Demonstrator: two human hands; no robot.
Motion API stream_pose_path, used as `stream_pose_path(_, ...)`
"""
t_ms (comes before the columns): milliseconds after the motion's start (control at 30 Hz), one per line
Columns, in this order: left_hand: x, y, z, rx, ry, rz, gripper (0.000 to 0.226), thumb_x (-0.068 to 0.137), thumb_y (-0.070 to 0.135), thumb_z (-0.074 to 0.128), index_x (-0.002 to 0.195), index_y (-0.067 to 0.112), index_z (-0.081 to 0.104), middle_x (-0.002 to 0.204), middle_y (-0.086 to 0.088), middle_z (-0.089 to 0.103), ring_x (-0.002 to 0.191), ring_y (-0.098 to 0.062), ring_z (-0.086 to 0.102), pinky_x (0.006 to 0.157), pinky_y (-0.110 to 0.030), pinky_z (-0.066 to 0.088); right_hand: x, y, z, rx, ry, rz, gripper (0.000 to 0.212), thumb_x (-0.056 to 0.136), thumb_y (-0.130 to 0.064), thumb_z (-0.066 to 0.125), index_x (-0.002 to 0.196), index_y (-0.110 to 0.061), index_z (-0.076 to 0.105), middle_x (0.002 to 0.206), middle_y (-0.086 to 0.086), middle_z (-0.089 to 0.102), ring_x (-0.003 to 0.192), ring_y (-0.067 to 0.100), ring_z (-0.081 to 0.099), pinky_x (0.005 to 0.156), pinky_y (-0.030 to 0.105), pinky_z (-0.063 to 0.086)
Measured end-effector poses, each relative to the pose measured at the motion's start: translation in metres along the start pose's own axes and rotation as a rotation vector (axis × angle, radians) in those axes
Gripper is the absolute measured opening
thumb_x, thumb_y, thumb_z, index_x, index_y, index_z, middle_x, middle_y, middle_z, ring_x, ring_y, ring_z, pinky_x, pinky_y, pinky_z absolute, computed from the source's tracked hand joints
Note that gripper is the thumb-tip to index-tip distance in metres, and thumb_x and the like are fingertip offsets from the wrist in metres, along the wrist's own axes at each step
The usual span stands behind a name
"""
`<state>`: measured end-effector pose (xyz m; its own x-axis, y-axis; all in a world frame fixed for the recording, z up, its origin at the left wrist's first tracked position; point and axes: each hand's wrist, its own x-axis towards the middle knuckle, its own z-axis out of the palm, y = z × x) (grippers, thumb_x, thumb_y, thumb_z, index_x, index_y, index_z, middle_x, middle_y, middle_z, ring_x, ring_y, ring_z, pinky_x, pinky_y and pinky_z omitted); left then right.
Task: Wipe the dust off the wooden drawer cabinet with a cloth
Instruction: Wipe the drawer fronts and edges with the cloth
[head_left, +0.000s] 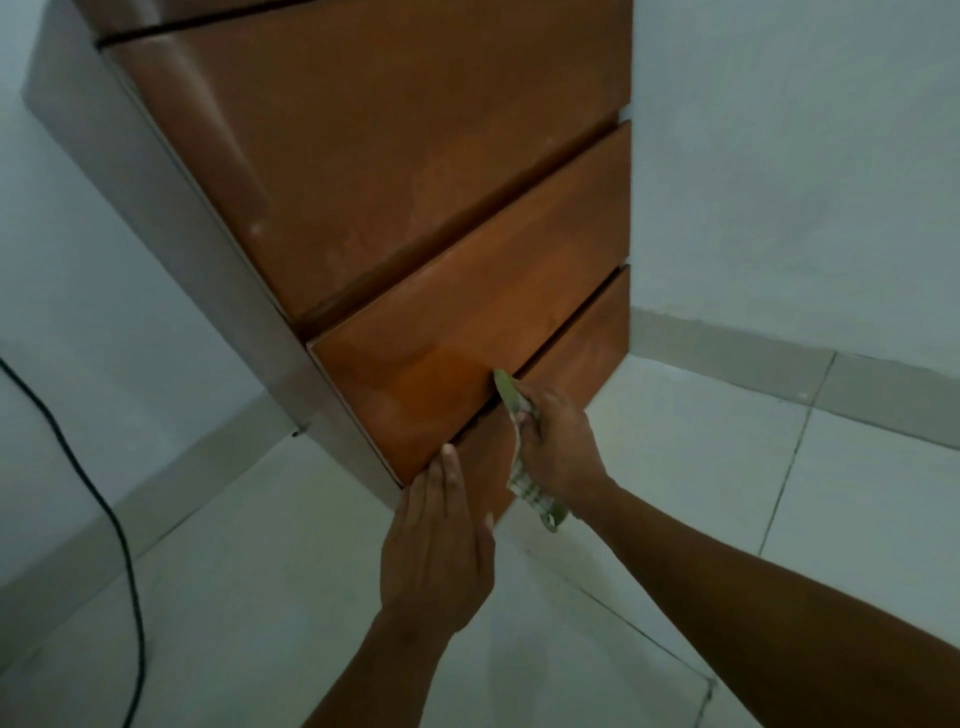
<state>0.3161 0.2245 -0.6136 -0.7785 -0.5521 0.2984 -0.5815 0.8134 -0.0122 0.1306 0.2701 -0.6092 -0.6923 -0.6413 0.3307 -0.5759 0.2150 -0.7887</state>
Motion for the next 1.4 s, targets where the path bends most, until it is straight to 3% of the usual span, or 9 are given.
stream_pose_path(200,0.011,0.014,-0.007,-0.039,0.008,-0.073,0.091,0.095,0.056,0.045,0.156,-0.006,0.018,0.140,-0.020,0.057,0.119,-0.032,0.056,0.098,-0.045,0.050,-0.001,-0.002,-0.001,0.010,-0.005,0.007,0.034,0.101,-0.017,0.047,0.132,-0.019,0.061,0.112,0.003,0.065,0.092,0.015,0.058,0.073,0.022,0.041)
stream_pose_path(333,0.021,0.024,-0.016,0.000,-0.064,-0.142,0.103,0.088,0.068,0.037,0.159,-0.001,0.006,0.141,-0.014,0.051,0.118,-0.028,0.047,0.099,-0.045,0.044,0.000,-0.003,-0.005,0.013,0.000,-0.006,0.033,0.101,-0.016,0.047,0.131,-0.018,0.061,0.112,0.005,0.066,0.092,0.016,0.058,0.076,0.025,0.044)
stream_pose_path(400,0.025,0.027,-0.019,0.035,-0.076,-0.172,0.107,0.084,0.070,0.040,0.159,0.001,0.009,0.133,-0.014,0.052,0.115,-0.028,0.046,0.096,-0.047,0.044,0.001,-0.002,-0.006,0.013,0.006,-0.024,0.034,0.101,-0.016,0.047,0.133,-0.019,0.061,0.112,0.005,0.066,0.092,0.014,0.057,0.075,0.025,0.043)
stream_pose_path(667,0.037,0.037,-0.023,0.062,-0.111,-0.229,0.103,0.086,0.072,0.039,0.159,0.003,0.012,0.125,-0.018,0.051,0.109,-0.030,0.045,0.092,-0.048,0.041,0.010,0.008,-0.014,0.008,-0.009,-0.037,0.041,0.101,-0.020,0.045,0.141,-0.024,0.054,0.110,0.005,0.066,0.091,0.020,0.064,0.082,0.041,0.057)
stream_pose_path(900,0.042,0.046,-0.028,0.107,-0.154,-0.209,0.110,0.086,0.074,0.039,0.157,-0.002,0.003,0.133,-0.020,0.050,0.114,-0.031,0.047,0.094,-0.046,0.043,0.008,0.017,-0.026,-0.030,-0.004,-0.091,0.043,0.100,-0.018,0.048,0.143,-0.023,0.053,0.119,0.004,0.064,0.098,0.016,0.060,0.084,0.032,0.052)
stream_pose_path(1033,0.034,0.042,-0.030,0.079,-0.139,-0.151,0.099,0.089,0.063,0.039,0.158,0.000,0.005,0.132,-0.016,0.050,0.114,-0.029,0.048,0.095,-0.044,0.042,0.001,0.020,-0.028,-0.046,0.001,-0.150,0.041,0.099,-0.015,0.051,0.139,-0.018,0.056,0.117,0.007,0.065,0.096,0.021,0.062,0.080,0.034,0.053)
stream_pose_path(1200,0.003,0.002,-0.026,0.078,0.007,0.008,0.073,0.089,0.038,0.041,0.151,-0.002,0.037,0.122,-0.015,0.060,0.103,-0.028,0.057,0.084,-0.040,0.052,-0.030,0.008,-0.015,-0.148,-0.063,-0.394,0.041,0.095,-0.009,0.057,0.136,-0.013,0.059,0.123,0.008,0.062,0.104,0.026,0.057,0.084,0.042,0.053)
stream_pose_path(1300,-0.023,-0.012,-0.017,0.076,-0.026,0.092,0.060,0.089,0.034,0.049,0.138,-0.001,0.055,0.133,-0.021,0.059,0.120,-0.036,0.059,0.103,-0.045,0.049,-0.057,-0.005,0.000,-0.304,-0.138,-0.593,0.048,0.086,-0.005,0.061,0.133,-0.015,0.058,0.127,0.007,0.061,0.104,0.029,0.056,0.077,0.044,0.053)
stream_pose_path(1400,-0.037,-0.008,-0.011,0.102,-0.065,0.098,0.068,0.081,0.033,0.070,0.137,-0.003,0.053,0.139,-0.026,0.057,0.130,-0.041,0.055,0.112,-0.045,0.038,-0.069,-0.010,0.009,-0.387,-0.228,-0.674,0.047,0.096,-0.033,0.041,0.140,-0.020,0.053,0.139,0.002,0.060,0.129,0.030,0.052,0.094,0.047,0.051)
